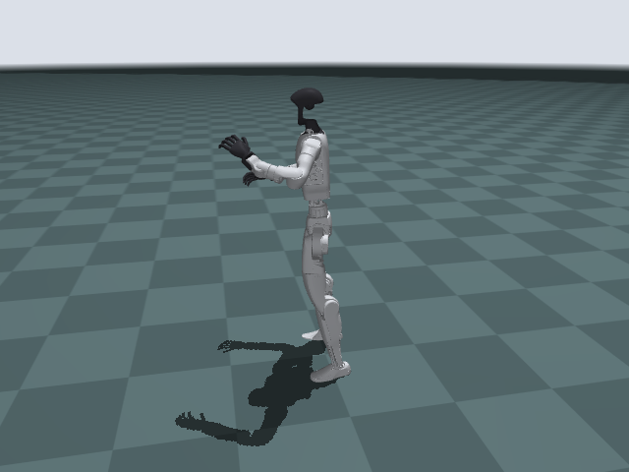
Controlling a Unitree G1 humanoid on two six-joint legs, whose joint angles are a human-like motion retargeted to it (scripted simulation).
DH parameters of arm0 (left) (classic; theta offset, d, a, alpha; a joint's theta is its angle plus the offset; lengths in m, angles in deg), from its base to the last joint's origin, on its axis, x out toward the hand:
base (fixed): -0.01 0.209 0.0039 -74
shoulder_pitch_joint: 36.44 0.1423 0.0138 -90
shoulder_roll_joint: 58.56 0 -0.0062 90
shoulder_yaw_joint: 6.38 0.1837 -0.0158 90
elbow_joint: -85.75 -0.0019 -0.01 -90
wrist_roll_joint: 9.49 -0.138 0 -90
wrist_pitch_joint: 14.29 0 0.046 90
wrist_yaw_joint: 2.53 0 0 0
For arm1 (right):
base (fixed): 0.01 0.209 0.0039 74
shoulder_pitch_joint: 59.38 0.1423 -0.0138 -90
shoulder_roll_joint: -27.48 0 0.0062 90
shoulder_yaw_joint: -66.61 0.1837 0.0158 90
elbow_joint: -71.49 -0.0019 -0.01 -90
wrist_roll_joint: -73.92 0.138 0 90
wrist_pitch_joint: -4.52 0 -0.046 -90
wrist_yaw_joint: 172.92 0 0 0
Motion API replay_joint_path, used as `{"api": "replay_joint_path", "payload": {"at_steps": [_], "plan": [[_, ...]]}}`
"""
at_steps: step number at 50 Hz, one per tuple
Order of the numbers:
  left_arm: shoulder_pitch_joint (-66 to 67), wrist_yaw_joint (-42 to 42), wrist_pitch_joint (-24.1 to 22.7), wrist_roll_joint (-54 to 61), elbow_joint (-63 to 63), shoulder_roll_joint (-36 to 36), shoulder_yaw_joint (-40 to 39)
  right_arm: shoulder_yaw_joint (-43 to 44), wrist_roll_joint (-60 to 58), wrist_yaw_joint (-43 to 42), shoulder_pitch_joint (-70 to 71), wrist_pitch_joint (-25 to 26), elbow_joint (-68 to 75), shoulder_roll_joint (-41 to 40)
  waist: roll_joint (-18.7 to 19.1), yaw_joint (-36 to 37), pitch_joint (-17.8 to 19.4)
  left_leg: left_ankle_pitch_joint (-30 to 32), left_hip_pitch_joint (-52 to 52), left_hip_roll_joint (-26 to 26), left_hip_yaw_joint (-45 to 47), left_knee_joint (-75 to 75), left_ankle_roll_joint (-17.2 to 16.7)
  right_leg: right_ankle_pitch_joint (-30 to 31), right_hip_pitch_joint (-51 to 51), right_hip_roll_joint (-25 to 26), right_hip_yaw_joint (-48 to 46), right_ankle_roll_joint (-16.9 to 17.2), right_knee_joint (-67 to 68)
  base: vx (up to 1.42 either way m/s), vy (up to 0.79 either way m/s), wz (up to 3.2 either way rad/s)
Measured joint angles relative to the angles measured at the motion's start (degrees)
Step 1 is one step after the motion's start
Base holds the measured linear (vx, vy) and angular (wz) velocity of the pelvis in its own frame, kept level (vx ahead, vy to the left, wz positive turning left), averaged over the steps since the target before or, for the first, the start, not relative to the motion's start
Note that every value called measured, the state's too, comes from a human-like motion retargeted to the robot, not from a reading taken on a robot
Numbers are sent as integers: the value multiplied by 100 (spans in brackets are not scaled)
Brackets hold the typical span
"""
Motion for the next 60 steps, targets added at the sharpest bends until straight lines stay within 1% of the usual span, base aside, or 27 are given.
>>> {"api": "replay_joint_path", "payload": {"at_steps": [3,6,10,15,19,23,30,35,42,55,60], "plan": [[1086,-622,86,45,-185,-191,-363,284,-14,-10,-244,-54,-548,572,-77,121,-1,20,-41,20,-37,-10,-27,-1,-17,18,-52,0,-5,0,0,0],[1975,-973,117,-133,-265,-400,-861,687,-179,115,-652,-79,-967,1191,-154,256,-6,45,-88,44,-83,-26,-60,0,-35,40,-115,0,-12,0,0,0],[2891,-981,71,-414,-158,-680,-1690,1459,-359,488,-1393,-150,-1486,1983,-240,428,-13,87,-153,82,-160,-51,-112,4,-53,78,-215,0,-24,1,-2,14],[3719,-853,11,-337,251,-1049,-2796,2818,-50,1050,-2466,-201,-2182,2681,-321,575,-26,138,-225,117,-275,-78,-172,9,-52,112,-352,0,-44,2,-2,21],[4236,-955,15,-8,588,-1320,-3544,3994,314,1372,-3275,-123,-2660,3000,-359,636,-36,170,-270,128,-368,-93,-211,11,-35,118,-458,0,-59,2,-1,22],[4656,-1114,25,349,861,-1481,-4113,5061,523,1535,-3954,-49,-3006,3145,-373,661,-40,195,-304,125,-455,-105,-238,10,-12,111,-550,0,-73,1,1,20],[4974,-1327,-4,924,1317,-1494,-4631,6201,558,1585,-4518,-11,-3435,3053,-365,660,-66,220,-349,94,-564,-126,-250,12,17,74,-657,0,-99,0,0,0],[4848,-1430,-47,1190,1682,-1441,-4747,6527,637,1582,-4472,-14,-3736,2842,-337,641,-64,232,-360,58,-621,-153,-239,12,34,37,-704,0,-110,0,0,0],[4637,-1423,-94,1182,1949,-1452,-4819,6635,579,1557,-4309,1,-3902,2685,-313,601,-51,241,-359,32,-641,-185,-235,18,37,13,-718,0,-117,0,0,0],[4603,-1496,-78,1541,1827,-1421,-4815,6664,594,1502,-4320,24,-3883,2711,-273,502,-56,212,-322,51,-548,-182,-235,24,16,39,-634,0,-113,0,0,0],[4597,-1486,-88,1476,1760,-1455,-4847,6657,599,1512,-4298,19,-3846,2736,-264,464,-78,186,-302,68,-502,-158,-235,18,16,55,-592,0,-108,0,0,0]]}}
